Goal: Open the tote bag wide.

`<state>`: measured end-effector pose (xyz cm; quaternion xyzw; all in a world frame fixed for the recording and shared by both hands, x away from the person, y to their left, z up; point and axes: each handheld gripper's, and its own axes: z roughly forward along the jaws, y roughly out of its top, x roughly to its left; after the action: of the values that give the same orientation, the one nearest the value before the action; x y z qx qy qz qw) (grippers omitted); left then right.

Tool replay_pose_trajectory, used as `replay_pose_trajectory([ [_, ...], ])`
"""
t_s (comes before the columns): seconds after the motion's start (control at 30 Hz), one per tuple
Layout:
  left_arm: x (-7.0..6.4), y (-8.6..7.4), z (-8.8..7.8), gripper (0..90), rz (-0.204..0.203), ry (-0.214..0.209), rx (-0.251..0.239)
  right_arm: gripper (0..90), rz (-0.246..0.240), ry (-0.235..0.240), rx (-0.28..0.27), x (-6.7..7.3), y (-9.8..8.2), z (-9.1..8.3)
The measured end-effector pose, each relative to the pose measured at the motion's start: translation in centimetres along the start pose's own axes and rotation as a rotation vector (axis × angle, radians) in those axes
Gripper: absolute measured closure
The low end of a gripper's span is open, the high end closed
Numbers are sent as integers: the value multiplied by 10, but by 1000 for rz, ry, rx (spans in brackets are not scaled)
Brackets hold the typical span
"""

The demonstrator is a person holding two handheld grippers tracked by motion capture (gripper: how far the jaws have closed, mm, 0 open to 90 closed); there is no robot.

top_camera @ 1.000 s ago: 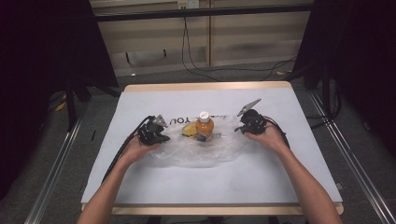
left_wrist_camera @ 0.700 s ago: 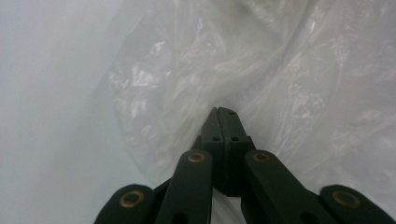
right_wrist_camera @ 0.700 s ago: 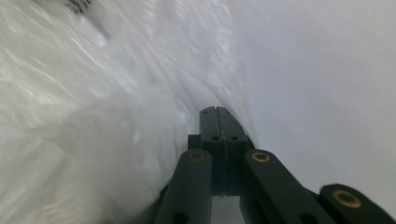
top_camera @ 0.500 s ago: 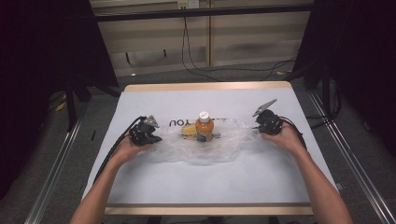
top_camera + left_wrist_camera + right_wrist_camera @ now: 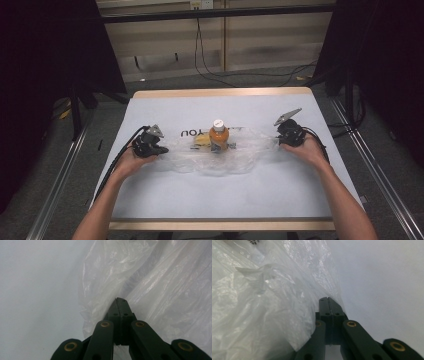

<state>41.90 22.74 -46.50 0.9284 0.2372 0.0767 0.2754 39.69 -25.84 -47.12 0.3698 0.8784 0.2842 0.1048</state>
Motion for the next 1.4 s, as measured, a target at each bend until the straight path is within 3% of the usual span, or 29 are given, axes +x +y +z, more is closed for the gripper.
replay_pose_trajectory([
  [0.07,0,0,1,900,-36,-17,-35,900,-1,3,-15,-2,-1,0],
  [0.13,0,1,-1,900,-45,-26,-72,900,12,11,-37,-2,0,-1],
  [0.2,-1,3,-3,900,-68,-48,-141,900,38,23,-87,-3,3,-5],
  [0.37,-7,8,-17,900,-78,-64,-226,900,53,39,-152,-2,7,-16],
  [0.57,-15,14,-30,900,-65,-53,-280,900,65,53,-233,1,12,-32],
  [0.7,-18,21,-37,900,-54,-70,-306,900,58,36,-264,0,23,-47],
  [0.83,-24,27,-43,900,-56,-90,-340,900,51,56,-299,3,36,-56],
  [1.07,-49,47,-37,900,-23,-150,-349,900,-24,112,-268,28,65,-43],
  [1.23,-59,64,-23,900,5,-157,-292,900,-97,149,-223,46,98,-33],
  [1.3,-61,72,-15,900,-16,-179,-301,900,-109,161,-208,49,107,-27],
  [1.4,-64,83,-5,900,-9,-176,-262,900,-123,181,-173,54,120,-11],
])
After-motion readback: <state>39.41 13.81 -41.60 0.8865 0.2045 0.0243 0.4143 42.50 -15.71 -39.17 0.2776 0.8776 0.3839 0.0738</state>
